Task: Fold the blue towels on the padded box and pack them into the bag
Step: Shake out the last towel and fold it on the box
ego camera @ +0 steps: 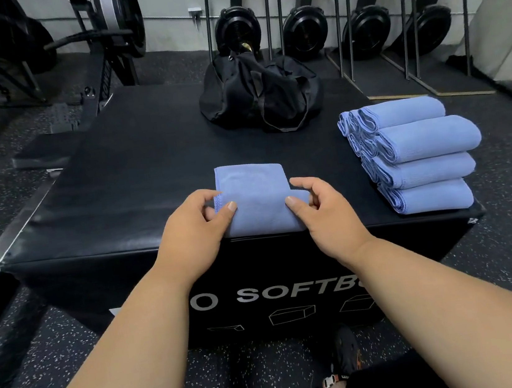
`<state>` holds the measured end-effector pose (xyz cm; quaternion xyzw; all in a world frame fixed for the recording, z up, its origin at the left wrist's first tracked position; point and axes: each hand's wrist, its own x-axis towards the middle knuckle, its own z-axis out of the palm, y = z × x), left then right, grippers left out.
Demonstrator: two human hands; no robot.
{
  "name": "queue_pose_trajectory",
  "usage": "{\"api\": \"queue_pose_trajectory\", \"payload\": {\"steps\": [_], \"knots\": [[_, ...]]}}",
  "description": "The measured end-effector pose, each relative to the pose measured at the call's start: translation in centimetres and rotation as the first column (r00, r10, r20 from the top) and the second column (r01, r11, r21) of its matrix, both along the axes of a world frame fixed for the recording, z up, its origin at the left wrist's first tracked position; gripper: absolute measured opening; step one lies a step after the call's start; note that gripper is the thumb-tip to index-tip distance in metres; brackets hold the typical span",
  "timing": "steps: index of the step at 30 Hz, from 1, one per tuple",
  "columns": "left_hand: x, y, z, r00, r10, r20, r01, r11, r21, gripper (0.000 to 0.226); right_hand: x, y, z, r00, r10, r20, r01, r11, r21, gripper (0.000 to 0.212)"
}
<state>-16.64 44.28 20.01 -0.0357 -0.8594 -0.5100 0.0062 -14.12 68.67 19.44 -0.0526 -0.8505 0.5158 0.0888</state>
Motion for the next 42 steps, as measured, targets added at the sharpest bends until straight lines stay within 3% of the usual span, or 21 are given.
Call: {"api": "queue_pose_trajectory", "payload": {"steps": [4, 10, 13, 15, 17, 20, 22, 23, 25, 28, 31, 34, 39, 42], "knots": [[-0.4, 0.8, -0.2, 0.996, 0.088, 0.016, -0.089, 0.995, 0.046, 0.027, -2.0, -0.3, -0.2, 0.999, -0.038, 0.029, 0.038, 0.999, -0.033, 0.028], [-1.1, 1.3, -0.8, 0.982, 0.183, 0.040, -0.180, 0.982, -0.060, 0.043, -3.6, -0.3, -1.3, 0.997, -0.045, 0.066, 0.038, 0.994, 0.102, 0.037], [-1.2, 1.4, -0.8, 0.974, 0.218, -0.069, -0.226, 0.962, -0.154, 0.048, -3.9, -0.1, -1.5, 0.996, -0.041, 0.079, 0.029, 0.989, 0.147, 0.036], [-1.3, 1.7, -0.9, 0.965, 0.127, -0.229, -0.177, 0.961, -0.212, 0.049, -4.1, 0.0, -1.5, 0.995, -0.044, 0.086, 0.029, 0.986, 0.167, 0.036], [-1.5, 2.3, -1.2, 0.945, -0.077, -0.317, -0.032, 0.945, -0.325, 0.049, -4.2, -0.2, -1.5, 0.995, -0.069, 0.073, 0.050, 0.970, 0.236, 0.035], [-1.2, 3.2, -2.1, 0.927, -0.305, -0.218, 0.137, 0.817, -0.560, 0.054, -3.7, -0.6, -1.7, 0.979, -0.030, -0.203, 0.120, 0.884, 0.451, 0.028], [-1.0, 3.1, -2.4, 0.935, -0.331, -0.130, 0.180, 0.755, -0.630, 0.061, -3.1, -0.7, -2.1, 0.927, 0.179, -0.331, 0.072, 0.779, 0.622, 0.034], [-0.9, 2.9, -2.5, 0.937, -0.334, -0.102, 0.195, 0.742, -0.641, 0.066, -2.8, -0.6, -2.5, 0.911, 0.289, -0.294, -0.003, 0.717, 0.697, 0.039], [-1.0, 2.2, -2.3, 0.937, -0.342, -0.068, 0.221, 0.732, -0.644, 0.074, -1.8, -0.2, -3.1, 0.921, 0.381, -0.085, -0.195, 0.638, 0.745, 0.056], [-1.3, 1.1, -2.0, 0.937, -0.350, -0.019, 0.257, 0.724, -0.640, 0.082, -0.9, 1.0, -3.0, 0.932, 0.347, 0.102, -0.330, 0.700, 0.633, 0.070], [-1.7, -0.3, -1.8, 0.938, -0.347, 0.010, 0.288, 0.759, -0.584, 0.084, -1.3, 1.8, -2.3, 0.917, 0.371, 0.145, -0.381, 0.711, 0.591, 0.068], [-2.0, -1.2, -1.7, 0.944, -0.331, 0.008, 0.289, 0.812, -0.507, 0.080, -1.9, 2.8, -2.0, 0.909, 0.372, 0.189, -0.409, 0.705, 0.579, 0.080], [-1.7, -1.4, -0.6, 0.942, -0.335, -0.010, 0.314, 0.893, -0.322, 0.020, -2.4, 3.3, -0.6, 0.947, 0.304, 0.106, -0.310, 0.769, 0.559, 0.065], [-1.7, -1.8, 0.0, 0.973, -0.226, 0.056, 0.232, 0.939, -0.255, 0.042, -2.3, 2.9, 0.3, 0.976, 0.218, 0.014, -0.205, 0.892, 0.403, 0.047]]}}
